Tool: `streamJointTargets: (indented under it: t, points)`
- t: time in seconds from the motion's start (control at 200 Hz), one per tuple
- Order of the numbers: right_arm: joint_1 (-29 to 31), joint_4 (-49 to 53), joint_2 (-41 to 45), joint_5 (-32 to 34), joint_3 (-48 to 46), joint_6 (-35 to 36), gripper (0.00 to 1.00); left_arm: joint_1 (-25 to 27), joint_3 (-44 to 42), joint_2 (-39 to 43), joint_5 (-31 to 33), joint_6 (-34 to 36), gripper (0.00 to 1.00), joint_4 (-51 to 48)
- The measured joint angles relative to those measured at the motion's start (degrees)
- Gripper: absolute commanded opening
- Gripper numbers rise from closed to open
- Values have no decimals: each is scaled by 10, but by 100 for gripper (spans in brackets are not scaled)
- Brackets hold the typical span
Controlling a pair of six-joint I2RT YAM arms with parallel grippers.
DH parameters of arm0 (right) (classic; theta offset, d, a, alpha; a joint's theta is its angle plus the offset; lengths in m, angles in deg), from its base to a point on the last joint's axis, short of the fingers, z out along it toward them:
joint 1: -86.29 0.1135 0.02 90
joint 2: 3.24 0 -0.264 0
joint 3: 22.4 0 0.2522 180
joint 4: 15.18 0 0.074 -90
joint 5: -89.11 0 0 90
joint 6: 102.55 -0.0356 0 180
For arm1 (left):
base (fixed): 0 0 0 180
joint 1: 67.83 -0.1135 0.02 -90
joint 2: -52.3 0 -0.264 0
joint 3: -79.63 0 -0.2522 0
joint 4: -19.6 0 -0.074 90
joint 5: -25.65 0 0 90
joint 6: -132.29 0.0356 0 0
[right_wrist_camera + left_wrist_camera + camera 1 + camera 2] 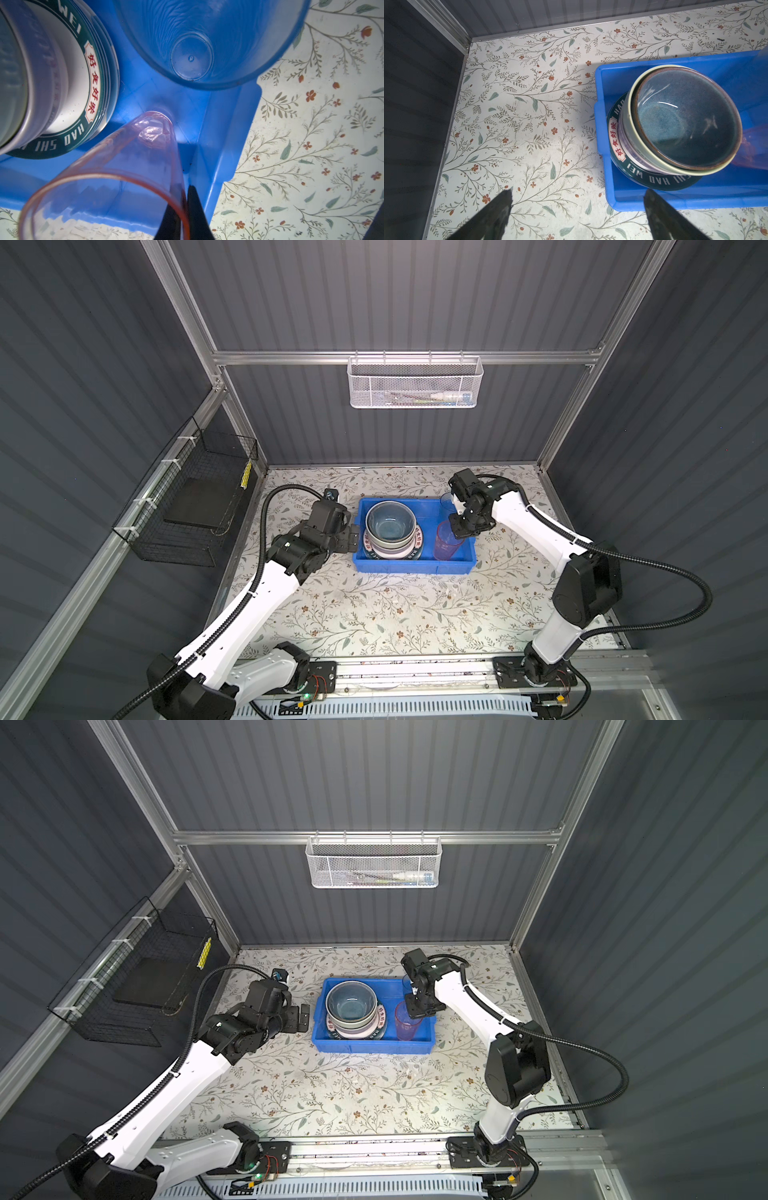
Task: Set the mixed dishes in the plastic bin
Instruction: 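Lower the pink cup into the bin beside the light blue cup, then open the right gripper and lift it off the pink cup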
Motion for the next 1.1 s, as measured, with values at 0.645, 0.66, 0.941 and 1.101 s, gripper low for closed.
streamJointTargets:
  t: [0.645,0.66,0.941,1.101]
  points:
    - [-22,44,0,8,-8,36,1,0,-3,2,2,3,100,0]
    - [-22,43,0,8,-10,36,1,0,-3,2,2,3,100,0]
    - [-22,31,12,4,-29,34,5,-1,-3,2,2,3,100,-3]
    - [-22,29,14,4,-33,34,14,-1,-3,2,2,3,100,-4]
